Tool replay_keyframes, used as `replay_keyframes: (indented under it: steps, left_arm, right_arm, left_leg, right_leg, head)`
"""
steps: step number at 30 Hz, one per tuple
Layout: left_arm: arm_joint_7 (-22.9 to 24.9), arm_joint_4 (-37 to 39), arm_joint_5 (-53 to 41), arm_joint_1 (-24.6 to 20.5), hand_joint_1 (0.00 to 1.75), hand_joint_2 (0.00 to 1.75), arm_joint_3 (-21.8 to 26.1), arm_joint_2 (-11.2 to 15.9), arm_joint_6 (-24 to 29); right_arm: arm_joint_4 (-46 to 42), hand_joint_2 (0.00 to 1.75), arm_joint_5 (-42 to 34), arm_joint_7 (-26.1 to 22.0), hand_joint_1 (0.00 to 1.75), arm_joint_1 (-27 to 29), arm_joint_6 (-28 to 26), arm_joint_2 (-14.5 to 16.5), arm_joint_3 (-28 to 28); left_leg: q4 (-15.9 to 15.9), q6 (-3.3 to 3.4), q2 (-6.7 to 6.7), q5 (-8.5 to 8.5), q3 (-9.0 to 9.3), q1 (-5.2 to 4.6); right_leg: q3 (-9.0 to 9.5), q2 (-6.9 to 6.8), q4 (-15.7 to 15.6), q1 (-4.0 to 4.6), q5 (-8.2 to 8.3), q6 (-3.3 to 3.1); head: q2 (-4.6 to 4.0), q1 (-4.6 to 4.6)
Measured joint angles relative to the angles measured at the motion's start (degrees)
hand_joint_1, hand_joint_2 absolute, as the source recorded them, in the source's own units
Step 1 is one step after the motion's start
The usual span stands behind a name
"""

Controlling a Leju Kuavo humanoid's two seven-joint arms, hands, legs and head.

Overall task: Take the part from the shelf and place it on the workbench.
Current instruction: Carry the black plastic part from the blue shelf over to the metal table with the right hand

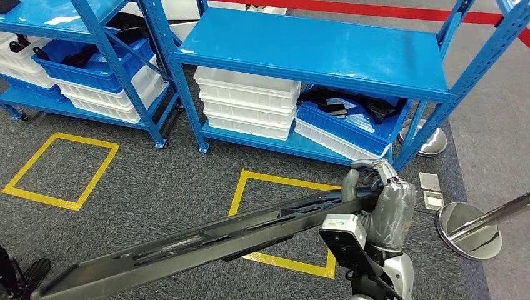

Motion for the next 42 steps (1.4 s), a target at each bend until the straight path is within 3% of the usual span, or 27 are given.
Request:
replay_keyframes:
  steps: [3, 5, 6, 8, 9, 10, 11, 12, 13, 15, 17, 20, 22, 24, 25, 26, 27, 29, 31, 34, 36, 39, 40, 41, 42]
  left_arm:
    - [-0.05, 0.05, 0.08, 0.12, 0.0, 1.75, 0.0, 0.0, 0.0]
    - [-0.07, 0.1, 0.1, 0.17, 0.0, 1.75, 0.01, -0.01, 0.0]
    - [-0.08, 0.13, 0.1, 0.13, 0.0, 1.75, 0.02, -0.02, 0.0]
    - [-0.09, 0.19, 0.1, 0.08, 0.0, 1.75, 0.03, -0.08, 0.0]
    - [-0.09, 0.22, 0.11, 0.1, 0.0, 1.75, 0.04, -0.11, 0.0]
    - [-0.09, 0.25, 0.12, 0.11, 0.0, 1.75, 0.04, -0.13, 0.0]
    - [-0.09, 0.28, 0.11, 0.1, 0.0, 1.75, 0.04, -0.14, 0.0]
    - [-0.09, 0.3, 0.09, 0.09, 0.0, 1.75, 0.04, -0.15, 0.0]
    - [-0.09, 0.3, 0.07, 0.07, 0.0, 1.75, 0.04, -0.16, 0.0]
    - [-0.09, 0.31, 0.04, -0.01, 0.0, 1.75, 0.05, -0.17, 0.0]
    - [-0.09, 0.32, 0.0, -0.04, 0.0, 1.75, 0.06, -0.17, -0.06]
    - [-0.09, 0.36, -0.08, -0.02, 0.0, 1.75, 0.07, -0.17, -0.2]
    - [-0.09, 0.39, -0.2, -0.06, 0.0, 1.75, 0.07, -0.17, -0.27]
    - [-0.09, 0.4, -0.27, -0.06, 0.0, 1.75, 0.07, -0.17, -0.3]
    - [-0.09, 0.4, -0.26, -0.01, 0.0, 1.75, 0.07, -0.17, -0.31]
    - [-0.09, 0.41, -0.24, 0.04, 0.0, 1.75, 0.07, -0.17, -0.31]
    - [-0.09, 0.41, -0.21, 0.09, 0.0, 1.75, 0.07, -0.17, -0.31]
    - [-0.09, 0.41, -0.19, 0.09, 0.0, 1.75, 0.07, -0.17, -0.31]
    - [-0.09, 0.41, -0.16, 0.06, 0.0, 1.75, 0.08, -0.18, -0.31]
    - [-0.09, 0.42, 0.01, 0.2, 0.0, 1.75, 0.09, -0.2, -0.31]
    - [-0.1, 0.43, 0.08, 0.17, 0.0, 1.75, 0.1, -0.25, -0.31]
    - [-0.1, 0.5, 0.13, 0.08, 0.0, 1.75, 0.12, -0.38, -0.34]
    - [-0.1, 0.55, 0.15, 0.1, 0.0, 1.75, 0.12, -0.4, -0.35]
    - [-0.11, 0.62, 0.18, 0.1, 0.0, 1.75, 0.13, -0.42, -0.35]
    - [-0.12, 0.69, 0.19, 0.1, 0.0, 1.75, 0.13, -0.43, -0.35]
  right_arm:
    - [0.07, 1.75, -0.16, -0.29, 1.75, -0.29, 0.0, 0.01, 0.0]
    - [0.12, 1.75, -0.24, -0.31, 1.75, -0.42, 0.0, 0.01, 0.0]
    - [0.13, 1.75, -0.24, -0.32, 1.75, -0.46, 0.0, 0.0, 0.0]
    - [0.21, 1.75, -0.26, -0.34, 1.75, -0.5, 0.0, 0.01, 0.0]
    - [0.27, 1.75, -0.27, -0.34, 1.75, -0.49, 0.0, 0.01, 0.0]
    - [0.33, 1.75, -0.27, -0.35, 1.75, -0.48, 0.0, 0.01, 0.0]
    - [0.38, 1.75, -0.27, -0.39, 1.75, -0.47, 0.0, 0.01, 0.0]
    - [0.41, 1.75, -0.27, -0.43, 1.75, -0.47, 0.0, 0.0, 0.0]
    - [0.42, 1.75, -0.26, -0.47, 1.75, -0.47, 0.0, 0.0, 0.0]
    - [0.43, 1.75, -0.25, -0.52, 1.75, -0.49, 0.0, 0.01, 0.0]
    - [0.44, 1.75, -0.2, -0.54, 1.75, -0.45, 0.0, 0.01, 0.0]
    - [0.44, 1.75, 0.0, -0.6, 1.75, -0.49, 0.0, 0.01, 0.0]
    - [0.44, 1.75, 0.05, -0.65, 1.75, -0.5, 0.0, 0.04, 0.0]
    - [0.44, 1.75, 0.05, -0.66, 1.75, -0.46, 0.0, 0.04, 0.0]
    - [0.45, 1.75, 0.03, -0.7, 1.75, -0.44, 0.0, 0.05, 0.0]
    - [0.45, 1.75, 0.01, -0.77, 1.75, -0.44, 0.0, 0.05, 0.0]
    - [0.46, 1.75, -0.05, -0.87, 1.75, -0.44, 0.0, 0.06, 0.0]
    - [0.46, 1.75, -0.22, -1.1, 1.75, -0.47, 0.0, 0.1, 0.0]
    - [0.46, 1.75, -0.39, -1.31, 1.75, -0.49, 0.0, 0.15, 0.0]
    - [0.46, 1.75, -0.6, -1.51, 1.75, -0.57, 0.0, 0.17, -0.01]
    - [0.48, 1.75, -0.67, -1.6, 1.75, -0.63, 0.0, 0.17, -0.02]
    - [0.6, 1.75, -0.76, -1.75, 1.75, -0.59, 0.0, 0.19, -0.02]
    - [0.68, 1.75, -0.81, -1.81, 1.75, -0.57, 0.0, 0.19, -0.02]
    - [0.75, 1.75, -0.85, -1.9, 1.75, -0.56, 0.0, 0.2, -0.02]
    - [0.81, 1.75, -0.85, -1.98, 1.75, -0.56, 0.0, 0.2, -0.02]
  left_leg:
    - [-1.68, 0.78, -0.09, 0.14, 0.36, -0.27]
    - [-2.15, 1.55, -0.6, 0.47, 0.45, -0.04]
    - [-2.38, 1.89, -0.82, 0.64, 0.52, 0.1]
    - [-2.45, 2.24, -1.31, 0.73, 0.53, 0.19]
    - [-2.43, 2.29, -1.61, 0.71, 0.53, 0.17]
    - [-2.39, 2.31, -1.99, 0.69, 0.55, 0.16]
    - [-2.35, 2.29, -2.39, 0.68, 0.58, 0.18]
    - [-2.26, 2.23, -2.85, 0.64, 0.63, 0.22]
    - [-2.15, 2.12, -3.31, 0.57, 0.67, 0.27]
    - [-1.76, 1.62, -4.15, 0.44, 0.43, 0.18]
    - [-1.61, 0.97, -4.79, 0.58, 0.04, 0.13]
    - [-0.81, 0.02, -4.79, 0.03, -0.35, 0.25]
    - [4.01, -0.57, -3.36, -2.85, -2.36, 0.27]
    - [11.46, -0.97, -2.34, -6.22, -5.81, 0.32]
    - [13.84, -1.04, -2.19, -6.84, -6.93, 0.35]
    - [14.25, -1.02, -2.07, -6.41, -7.1, 0.35]
    - [12.47, -0.92, -1.92, -5.02, -6.19, 0.34]
    - [4.81, -0.51, -0.78, -1.33, -2.41, 0.23]
    - [-0.65, 0.01, 0.36, 0.37, -0.03, -0.06]
    - [-1.82, 0.89, -0.08, 0.52, 0.07, -0.18]
    - [-2.28, 1.62, -0.61, 0.87, 0.14, 0.06]
    - [-2.45, 2.18, -1.37, 1.03, 0.13, 0.09]
    - [-2.42, 2.22, -1.71, 1.02, 0.13, 0.06]
    - [-2.38, 2.22, -2.1, 1.02, 0.15, 0.04]
    - [-2.31, 2.2, -2.53, 1.0, 0.18, 0.06]
  right_leg:
    - [0.07, -0.78, -0.06, 0.19, -0.12, 0.73]
    - [-0.23, 0.0, 1.06, -0.02, -1.26, 1.3]
    - [-1.05, 0.82, 3.07, -0.12, -2.66, 1.54]
    - [-4.32, 2.28, 10.2, -0.26, -6.33, 1.88]
    - [-5.97, 2.51, 13.63, -0.29, -7.5, 2.03]
    - [-6.98, 2.61, 15.57, -0.32, -7.65, 2.14]
    - [-6.98, 2.67, 15.28, -0.36, -6.64, 2.19]
    - [-5.9, 2.8, 12.67, -0.42, -4.63, 2.17]
    - [-4.22, 3.22, 8.69, -0.53, -2.39, 2.1]
    - [-1.48, 4.73, 2.17, -0.63, 0.16, 1.83]
    - [-0.99, 5.51, 0.65, -0.48, 0.22, 1.43]
    - [-0.94, 4.43, 0.24, -0.59, 0.63, 0.37]
    - [-0.81, 3.41, -0.06, -0.7, 0.8, -0.31]
    - [-0.82, 2.42, -0.06, -0.55, 0.74, -0.65]
    - [-0.81, 1.94, -0.05, -0.49, 0.7, -0.69]
    - [-0.77, 1.5, -0.04, -0.45, 0.65, -0.71]
    - [-0.68, 1.09, -0.03, -0.44, 0.59, -0.67]
    - [-0.39, 0.42, 0.01, -0.33, 0.37, -0.41]
    - [-0.24, -0.1, 0.13, -0.05, 0.12, 0.03]
    - [-0.08, -0.71, 0.06, 0.01, -0.12, 0.85]
    - [-0.67, 0.4, 1.77, -0.2, -1.65, 1.42]
    - [-5.18, 2.44, 11.72, -0.31, -6.87, 1.85]
    - [-6.6, 2.59, 14.69, -0.32, -7.72, 1.93]
    - [-7.18, 2.66, 15.78, -0.33, -7.42, 1.98]
    - [-6.72, 2.74, 14.62, -0.36, -6.03, 1.97]
  head:
    - [0.0, 0.17]
    - [0.0, 0.32]
    - [0.0, 0.45]
    - [0.0, 0.76]
    - [0.0, 0.86]
    - [0.0, 0.9]
    - [0.0, 0.91]
    - [0.0, 0.93]
    - [0.0, 0.95]
    - [0.0, 1.02]
    - [0.0, 0.98]
    - [0.0, 0.71]
    - [0.0, 0.2]
    - [0.0, -0.17]
    - [0.0, -0.16]
    - [0.0, -0.17]
    - [0.0, -0.18]
    - [0.0, -0.2]
    - [0.0, -0.16]
    - [0.0, 0.01]
    - [0.0, 0.16]
    - [0.0, 0.62]
    - [0.0, 0.68]
    - [0.0, 0.7]
    - [0.0, 0.72]
